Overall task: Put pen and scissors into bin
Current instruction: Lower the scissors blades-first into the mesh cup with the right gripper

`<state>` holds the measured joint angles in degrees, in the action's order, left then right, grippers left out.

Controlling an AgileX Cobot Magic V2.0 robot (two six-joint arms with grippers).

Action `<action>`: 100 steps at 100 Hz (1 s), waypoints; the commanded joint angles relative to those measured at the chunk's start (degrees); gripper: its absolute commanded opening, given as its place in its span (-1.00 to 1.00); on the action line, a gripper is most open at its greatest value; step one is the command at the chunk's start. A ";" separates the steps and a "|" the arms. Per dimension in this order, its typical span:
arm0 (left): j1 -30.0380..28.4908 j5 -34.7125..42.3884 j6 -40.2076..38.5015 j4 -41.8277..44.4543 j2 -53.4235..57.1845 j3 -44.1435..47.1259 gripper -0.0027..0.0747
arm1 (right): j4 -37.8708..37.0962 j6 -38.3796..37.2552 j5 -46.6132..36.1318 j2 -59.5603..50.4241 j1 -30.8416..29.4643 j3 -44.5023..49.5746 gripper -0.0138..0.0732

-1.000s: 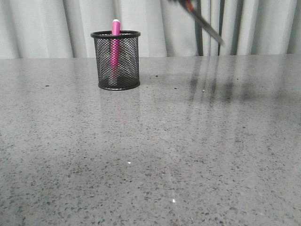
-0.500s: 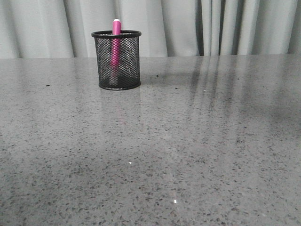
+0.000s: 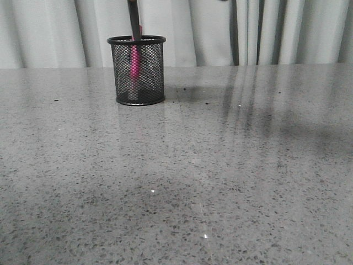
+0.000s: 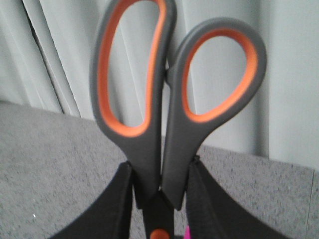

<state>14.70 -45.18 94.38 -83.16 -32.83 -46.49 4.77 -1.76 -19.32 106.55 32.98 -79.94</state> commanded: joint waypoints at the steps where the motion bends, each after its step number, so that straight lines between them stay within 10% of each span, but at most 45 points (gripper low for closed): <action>1: 0.54 0.73 -0.71 -3.28 -0.35 -1.37 -0.68 | 0.05 -0.04 -5.02 -1.63 -0.01 -1.77 -0.85; 49: 0.54 0.52 -0.71 -3.28 -0.35 -1.37 -0.68 | 0.05 -0.04 4.10 0.90 -0.01 -1.77 -0.80; 85: 0.54 0.52 -3.63 -3.28 -0.22 -1.37 -0.68 | 1.11 -0.04 10.40 -0.36 -0.01 -1.77 0.28; 100: 0.54 0.96 -3.60 -3.28 0.17 -1.37 -0.68 | 1.14 -0.04 10.40 -2.48 -0.01 -1.77 0.40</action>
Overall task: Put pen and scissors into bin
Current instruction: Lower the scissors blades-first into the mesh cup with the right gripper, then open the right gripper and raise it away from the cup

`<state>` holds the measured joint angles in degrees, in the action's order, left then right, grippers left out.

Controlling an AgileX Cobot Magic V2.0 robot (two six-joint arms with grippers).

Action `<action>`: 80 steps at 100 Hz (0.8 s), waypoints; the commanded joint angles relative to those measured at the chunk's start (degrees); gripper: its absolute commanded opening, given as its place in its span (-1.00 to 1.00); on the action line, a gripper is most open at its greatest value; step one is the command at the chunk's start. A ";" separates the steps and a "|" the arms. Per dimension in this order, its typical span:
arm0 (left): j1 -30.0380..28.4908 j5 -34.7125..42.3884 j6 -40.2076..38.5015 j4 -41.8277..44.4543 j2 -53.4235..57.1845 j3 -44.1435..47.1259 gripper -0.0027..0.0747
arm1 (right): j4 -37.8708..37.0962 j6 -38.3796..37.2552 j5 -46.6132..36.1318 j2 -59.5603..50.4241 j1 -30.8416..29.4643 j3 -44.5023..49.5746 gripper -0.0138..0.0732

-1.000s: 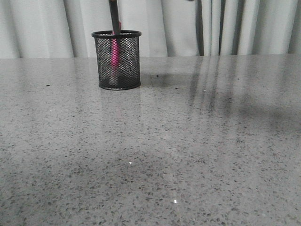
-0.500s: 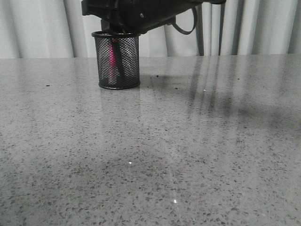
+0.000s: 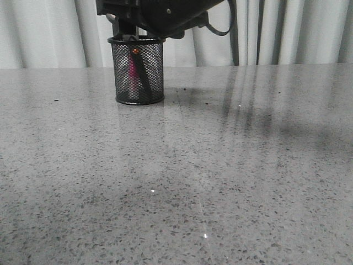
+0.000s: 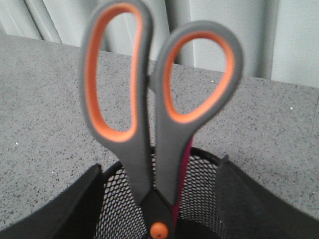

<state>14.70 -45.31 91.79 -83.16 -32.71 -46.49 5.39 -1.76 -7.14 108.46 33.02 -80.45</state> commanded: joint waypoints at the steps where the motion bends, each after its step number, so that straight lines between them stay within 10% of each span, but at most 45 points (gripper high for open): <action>1: 0.54 1.06 -1.02 -3.28 0.13 -1.37 -0.68 | 0.53 -0.04 -1.78 -4.69 -0.05 -1.26 0.40; 28: 0.54 18.09 -1.10 -3.41 5.12 3.07 -0.68 | 0.53 -0.04 0.72 -13.20 -0.05 -1.26 0.28; 46: 0.54 28.70 -1.10 -4.65 13.34 13.22 -0.69 | 0.00 0.07 16.19 -22.62 -0.05 -0.15 -0.87; 80: 0.54 31.26 -1.10 -11.35 25.94 27.95 -0.98 | -9.56 0.21 9.06 -54.97 0.20 31.89 -0.84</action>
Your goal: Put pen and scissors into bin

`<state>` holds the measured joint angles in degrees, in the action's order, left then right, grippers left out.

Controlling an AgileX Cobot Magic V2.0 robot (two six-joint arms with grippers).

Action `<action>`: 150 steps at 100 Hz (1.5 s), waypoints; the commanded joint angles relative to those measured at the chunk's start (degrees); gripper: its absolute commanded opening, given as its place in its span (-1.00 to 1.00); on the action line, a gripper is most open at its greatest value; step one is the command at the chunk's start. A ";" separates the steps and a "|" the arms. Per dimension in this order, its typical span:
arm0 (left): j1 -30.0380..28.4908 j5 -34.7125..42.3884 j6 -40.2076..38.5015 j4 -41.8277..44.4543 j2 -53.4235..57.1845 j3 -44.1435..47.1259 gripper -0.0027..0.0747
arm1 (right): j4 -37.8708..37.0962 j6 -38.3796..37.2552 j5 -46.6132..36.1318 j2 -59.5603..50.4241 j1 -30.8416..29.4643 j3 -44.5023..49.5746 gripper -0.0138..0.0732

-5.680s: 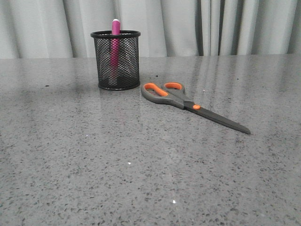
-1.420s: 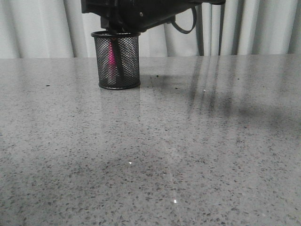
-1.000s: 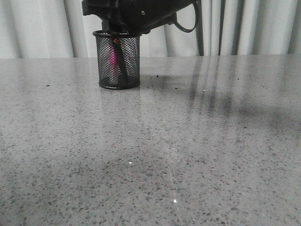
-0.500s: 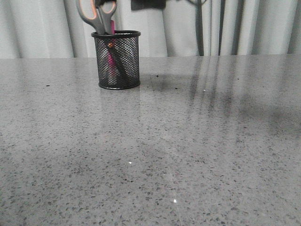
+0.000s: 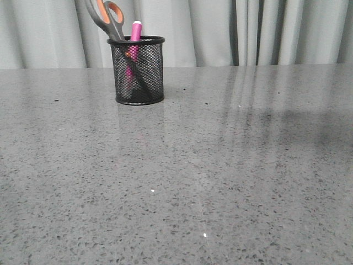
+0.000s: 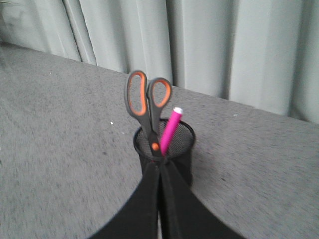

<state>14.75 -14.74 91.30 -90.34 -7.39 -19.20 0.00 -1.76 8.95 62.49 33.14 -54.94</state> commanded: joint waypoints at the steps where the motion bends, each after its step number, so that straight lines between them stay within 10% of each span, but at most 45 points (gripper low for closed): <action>1: 0.50 0.69 -0.61 -4.40 0.79 0.86 -0.98 | -4.87 0.21 -7.53 -10.50 0.08 7.17 -0.84; 48: 0.50 0.56 -0.61 -6.73 0.90 6.51 -0.98 | -14.83 0.21 -7.86 -43.51 0.08 28.27 -0.84; 126: 0.36 2.76 -0.61 -6.12 0.90 7.42 -0.98 | -14.83 0.21 -7.18 -45.38 0.08 28.31 -0.84; 141: -0.27 5.51 -3.09 17.55 0.90 9.57 -0.98 | -14.83 0.21 -7.18 -45.38 0.08 28.31 -0.84; 150: -1.58 9.53 -23.28 35.67 0.90 12.08 -0.98 | -14.83 0.21 -7.18 -45.38 0.08 28.31 -0.84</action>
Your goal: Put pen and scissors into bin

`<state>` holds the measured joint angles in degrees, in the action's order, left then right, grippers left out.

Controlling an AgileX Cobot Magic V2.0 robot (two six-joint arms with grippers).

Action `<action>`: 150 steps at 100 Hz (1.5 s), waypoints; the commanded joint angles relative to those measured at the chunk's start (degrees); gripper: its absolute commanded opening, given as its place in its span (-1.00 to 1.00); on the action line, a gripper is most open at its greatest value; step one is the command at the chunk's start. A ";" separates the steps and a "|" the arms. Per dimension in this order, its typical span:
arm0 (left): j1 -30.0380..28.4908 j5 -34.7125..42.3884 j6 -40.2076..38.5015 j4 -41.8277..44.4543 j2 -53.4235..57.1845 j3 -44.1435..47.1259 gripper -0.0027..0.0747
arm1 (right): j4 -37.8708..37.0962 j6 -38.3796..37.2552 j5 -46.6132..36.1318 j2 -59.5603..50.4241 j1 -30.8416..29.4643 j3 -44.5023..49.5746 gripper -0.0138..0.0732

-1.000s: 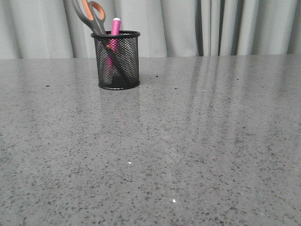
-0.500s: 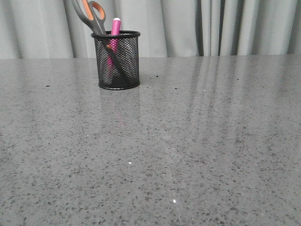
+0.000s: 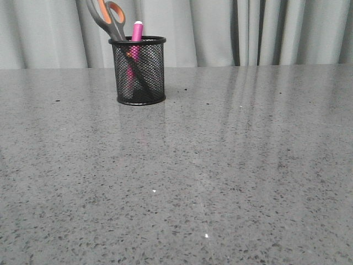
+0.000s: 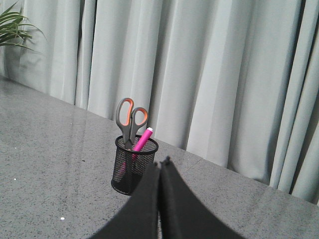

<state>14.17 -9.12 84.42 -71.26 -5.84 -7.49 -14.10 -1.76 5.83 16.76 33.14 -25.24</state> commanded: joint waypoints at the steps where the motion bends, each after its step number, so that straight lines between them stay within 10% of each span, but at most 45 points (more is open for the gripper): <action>1: -1.11 3.91 -16.40 18.43 -0.65 0.58 -0.98 | -0.73 0.21 -4.06 0.35 0.08 -1.40 -0.84; 13: -3.12 4.74 -53.09 49.21 -0.38 3.88 -0.98 | -0.73 0.21 -4.06 0.35 0.08 -1.40 -0.84; 23: -4.30 5.95 -65.96 59.62 1.02 7.54 -0.98 | -0.73 0.21 -4.06 0.35 0.08 -1.40 -0.84; 58: -8.73 -7.03 -66.81 58.16 7.00 10.09 -0.98 | -0.73 0.21 -4.06 0.35 0.08 -1.40 -0.84; 150: -9.47 -7.31 -66.81 57.92 7.91 10.09 -0.98 | -0.73 0.21 -4.06 0.35 0.08 -1.40 -0.84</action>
<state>4.83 -19.29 18.35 -12.31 0.20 0.07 -14.10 -1.76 6.09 16.76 33.14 -25.24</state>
